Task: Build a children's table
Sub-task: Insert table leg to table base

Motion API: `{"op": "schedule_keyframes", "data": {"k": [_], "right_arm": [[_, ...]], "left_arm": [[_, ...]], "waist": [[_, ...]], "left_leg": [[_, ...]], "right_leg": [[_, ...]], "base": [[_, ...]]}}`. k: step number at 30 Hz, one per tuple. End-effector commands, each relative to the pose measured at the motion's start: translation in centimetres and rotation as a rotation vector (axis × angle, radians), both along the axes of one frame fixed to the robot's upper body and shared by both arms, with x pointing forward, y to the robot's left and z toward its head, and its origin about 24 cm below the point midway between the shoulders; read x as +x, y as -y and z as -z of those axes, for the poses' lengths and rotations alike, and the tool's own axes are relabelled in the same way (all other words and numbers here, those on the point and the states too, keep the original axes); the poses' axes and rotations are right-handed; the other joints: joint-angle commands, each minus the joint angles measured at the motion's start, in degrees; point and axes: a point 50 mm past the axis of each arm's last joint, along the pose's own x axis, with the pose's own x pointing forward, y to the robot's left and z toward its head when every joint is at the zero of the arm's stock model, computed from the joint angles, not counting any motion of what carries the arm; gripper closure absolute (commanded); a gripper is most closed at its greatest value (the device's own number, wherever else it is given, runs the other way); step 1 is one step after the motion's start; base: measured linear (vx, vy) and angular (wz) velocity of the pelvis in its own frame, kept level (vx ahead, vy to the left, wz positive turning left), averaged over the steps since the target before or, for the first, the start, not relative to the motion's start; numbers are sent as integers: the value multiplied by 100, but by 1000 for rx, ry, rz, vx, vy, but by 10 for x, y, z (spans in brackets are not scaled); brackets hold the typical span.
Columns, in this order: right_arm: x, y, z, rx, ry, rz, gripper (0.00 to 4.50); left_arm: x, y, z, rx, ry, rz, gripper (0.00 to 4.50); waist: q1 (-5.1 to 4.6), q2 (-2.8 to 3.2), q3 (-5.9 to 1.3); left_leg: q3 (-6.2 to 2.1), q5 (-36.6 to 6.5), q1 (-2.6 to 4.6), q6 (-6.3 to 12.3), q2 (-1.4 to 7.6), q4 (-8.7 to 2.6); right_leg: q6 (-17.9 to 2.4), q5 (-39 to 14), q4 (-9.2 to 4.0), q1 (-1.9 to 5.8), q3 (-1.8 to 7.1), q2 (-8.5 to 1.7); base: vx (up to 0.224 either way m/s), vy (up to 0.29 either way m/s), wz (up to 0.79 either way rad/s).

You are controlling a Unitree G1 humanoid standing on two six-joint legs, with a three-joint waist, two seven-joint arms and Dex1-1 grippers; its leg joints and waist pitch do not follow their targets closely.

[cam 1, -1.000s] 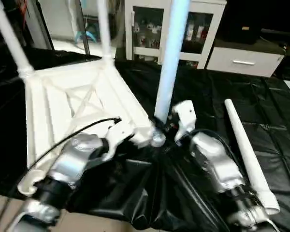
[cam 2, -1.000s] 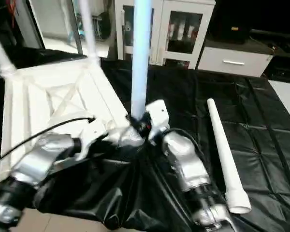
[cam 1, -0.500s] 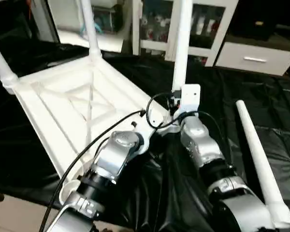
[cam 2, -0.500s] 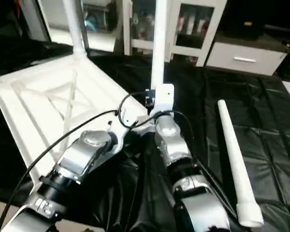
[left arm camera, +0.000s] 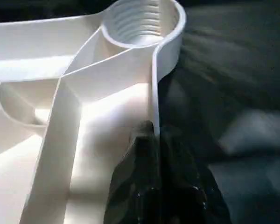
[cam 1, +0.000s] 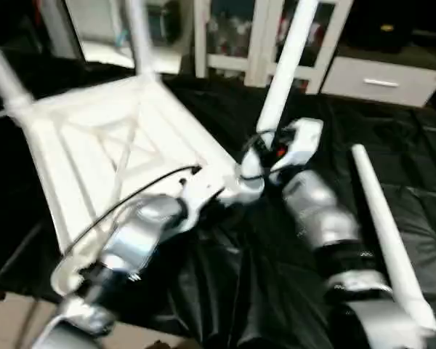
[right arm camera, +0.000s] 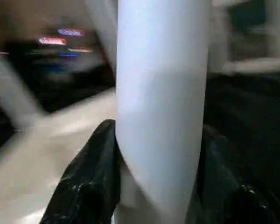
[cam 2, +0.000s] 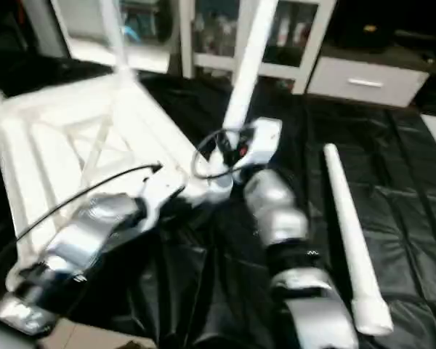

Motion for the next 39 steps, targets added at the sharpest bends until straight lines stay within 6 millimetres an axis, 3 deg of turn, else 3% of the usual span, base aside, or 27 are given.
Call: {"op": "schedule_keyframes", "data": {"k": [1,4,9,10,11,12,14,15,17,20,24,25,26,27,29,30,31,33,34,35,39], "right_arm": [[-5,2,-15,55,50,-88,265],[-12,13,-22,129,63,-171,265],[-20,20,-26,131,73,-230,265],[-20,20,-26,131,73,-230,265],[-22,21,-26,125,75,-239,265],[-24,21,-27,118,78,-246,265],[-25,20,-27,103,81,-229,265],[-25,20,-27,89,85,-224,265],[-25,20,-27,89,85,-224,265],[-29,14,-26,40,92,-247,265],[-32,8,-25,-7,100,-270,265],[-33,7,-24,-13,101,-274,265],[-36,-1,-21,-65,105,-303,265],[-39,-8,-15,-127,104,-330,265],[-41,-11,-12,-164,103,-345,265],[-42,-14,-10,-186,101,-348,265],[-42,-14,-9,-191,101,-349,265],[-40,-19,-3,-244,91,-332,265],[-40,-19,-3,-244,91,-332,265],[-39,-21,-1,-261,89,-326,265],[-38,-23,0,-279,87,-318,265]], "left_arm": [[-10,15,-4,-44,6,162,450],[-12,7,1,-1,24,208,450],[-3,-1,-6,-49,86,146,450],[-3,-1,-6,-49,86,146,422],[0,-4,-12,-95,86,127,393],[3,-7,-20,-162,80,104,393],[9,-15,-38,-284,90,68,380],[15,-21,-50,-351,120,36,380],[15,-21,-50,-351,120,36,353],[26,-36,-77,-523,129,20,352],[36,-43,-91,-588,139,-25,352],[40,-43,-92,-577,148,-59,352],[64,-48,-97,-479,222,-280,352],[78,-47,-101,-387,287,-391,352],[84,-46,-104,-337,323,-433,352],[86,-39,-110,-345,339,-431,352],[87,-38,-111,-347,343,-431,352],[86,-7,-128,-372,365,-340,352],[86,-7,-128,-372,365,-340,352],[85,7,-135,-378,373,-290,352],[79,27,-146,-400,383,-199,352]], "waist": [[-5,11,-390],[64,7,-377],[71,-10,-357],[71,-14,-355],[64,1,-344],[62,-8,-339],[84,4,-352],[80,-1,-359],[70,-11,-355],[68,21,-371],[76,26,-375],[75,12,-376],[73,21,-377],[91,29,-375],[101,6,-380],[105,-1,-379],[103,15,-389],[120,1,-410],[126,0,-409],[148,6,-404],[174,-14,-401]], "left_leg": [[-110,357,121,943,402,-324],[-88,232,127,818,392,-341],[-72,-171,117,436,379,-380],[-71,-253,114,352,377,-392],[-76,-364,109,280,376,-400],[-69,-419,114,249,373,-403],[-54,-367,116,154,365,-391],[-55,-351,113,154,367,-392],[-53,-336,112,171,350,-386],[-54,-150,98,246,339,-364],[-37,-92,125,275,321,-348],[-52,-105,114,288,332,-352],[-51,-130,113,287,338,-349],[-34,-264,167,296,325,-333],[-94,-242,105,243,348,-356],[-85,-213,113,200,361,-352],[-88,-107,100,189,360,-345],[-80,87,100,220,357,-320],[-66,124,97,255,352,-309],[-64,98,96,297,350,-306],[-68,53,84,376,356,-303]], "right_leg": [[-1681,1270,-213,324,263,-403],[-1712,946,-238,316,271,-416],[-1625,395,-286,321,280,-435],[-1578,242,-301,327,284,-442],[-1526,78,-315,323,290,-444],[-1499,-4,-333,320,294,-443],[-1599,78,-306,306,289,-447],[-1607,114,-304,310,285,-436],[-1601,221,-295,310,278,-414],[-1591,413,-269,327,282,-418],[-1633,584,-261,308,270,-379],[-1639,602,-256,331,273,-399],[-1624,597,-258,328,272,-390],[-1561,520,-292,285,268,-361],[-1400,405,-287,380,269,-434],[-1372,417,-289,357,268,-430],[-1441,569,-266,363,267,-437],[-1569,885,-224,361,265,-438],[-1653,1014,-220,349,266,-436],[-1710,1043,-220,355,269,-446],[-1764,1036,-220,375,268,-457]], "base": [[0,0,0],[0,0,0],[0,0,0],[0,0,0],[0,0,0],[0,0,0],[0,0,0],[0,0,0],[0,0,0],[0,0,0],[0,0,0],[0,0,0],[0,0,0],[0,0,0],[0,0,0],[0,0,0],[0,0,0],[0,0,0],[0,0,0],[0,0,0],[0,0,0]]}}
